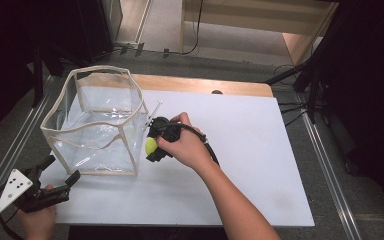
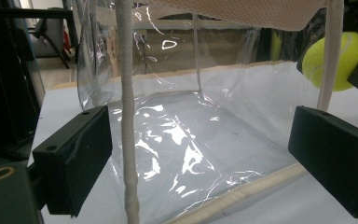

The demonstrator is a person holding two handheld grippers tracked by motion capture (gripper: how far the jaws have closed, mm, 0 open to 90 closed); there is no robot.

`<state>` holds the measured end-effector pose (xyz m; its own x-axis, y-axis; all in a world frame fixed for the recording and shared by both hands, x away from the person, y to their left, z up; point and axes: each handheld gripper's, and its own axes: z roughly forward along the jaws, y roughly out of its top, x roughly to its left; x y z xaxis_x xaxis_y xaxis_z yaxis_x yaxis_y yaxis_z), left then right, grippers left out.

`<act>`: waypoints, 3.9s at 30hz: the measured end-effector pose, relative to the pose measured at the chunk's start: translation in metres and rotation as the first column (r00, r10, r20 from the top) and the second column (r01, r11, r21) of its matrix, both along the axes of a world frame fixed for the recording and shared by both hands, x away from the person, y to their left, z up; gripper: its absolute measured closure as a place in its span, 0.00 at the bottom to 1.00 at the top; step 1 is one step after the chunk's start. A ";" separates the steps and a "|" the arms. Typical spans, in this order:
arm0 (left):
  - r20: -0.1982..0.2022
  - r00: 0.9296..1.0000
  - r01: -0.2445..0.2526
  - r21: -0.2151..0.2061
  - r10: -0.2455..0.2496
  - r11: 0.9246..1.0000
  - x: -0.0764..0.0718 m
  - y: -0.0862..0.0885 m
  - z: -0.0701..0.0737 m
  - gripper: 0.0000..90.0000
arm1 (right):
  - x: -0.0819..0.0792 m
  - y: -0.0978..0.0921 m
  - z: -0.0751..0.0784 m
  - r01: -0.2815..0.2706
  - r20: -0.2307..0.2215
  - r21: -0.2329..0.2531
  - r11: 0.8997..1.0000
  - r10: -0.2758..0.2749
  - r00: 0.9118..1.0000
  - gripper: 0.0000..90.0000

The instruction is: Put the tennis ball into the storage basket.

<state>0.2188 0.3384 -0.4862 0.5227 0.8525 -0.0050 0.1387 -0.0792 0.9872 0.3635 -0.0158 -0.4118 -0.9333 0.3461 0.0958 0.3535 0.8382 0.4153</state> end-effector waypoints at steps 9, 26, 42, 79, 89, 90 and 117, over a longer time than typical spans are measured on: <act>-0.001 1.000 0.000 0.000 0.000 1.000 0.000 0.000 0.000 0.07 | 0.003 0.000 0.014 -0.002 0.011 -0.007 1.000 0.002 1.000 0.26; 0.000 1.000 -0.001 -0.007 0.001 1.000 0.000 0.000 0.000 0.07 | 0.007 0.000 0.033 -0.013 0.007 -0.022 1.000 0.013 1.000 0.26; 0.000 1.000 0.000 -0.003 0.000 1.000 0.000 0.000 0.000 0.07 | 0.011 -0.001 0.051 -0.026 0.008 -0.036 0.999 0.026 1.000 0.26; 0.003 1.000 0.002 -0.005 -0.002 1.000 0.000 0.000 0.000 0.07 | 0.017 0.008 0.091 -0.057 0.012 -0.053 0.997 0.058 0.998 0.26; -0.001 1.000 -0.001 -0.007 0.001 1.000 0.000 0.000 0.000 0.07 | 0.019 0.011 0.105 -0.068 0.016 -0.058 0.996 0.069 0.997 0.26; -0.001 1.000 -0.001 -0.007 0.001 1.000 0.000 0.000 0.000 0.07 | 0.019 0.011 0.105 -0.068 0.016 -0.058 0.996 0.069 0.997 0.26; -0.001 1.000 -0.001 -0.008 0.001 1.000 0.001 0.000 0.000 0.07 | 0.030 0.019 0.139 -0.063 0.033 -0.074 0.995 0.066 0.997 0.26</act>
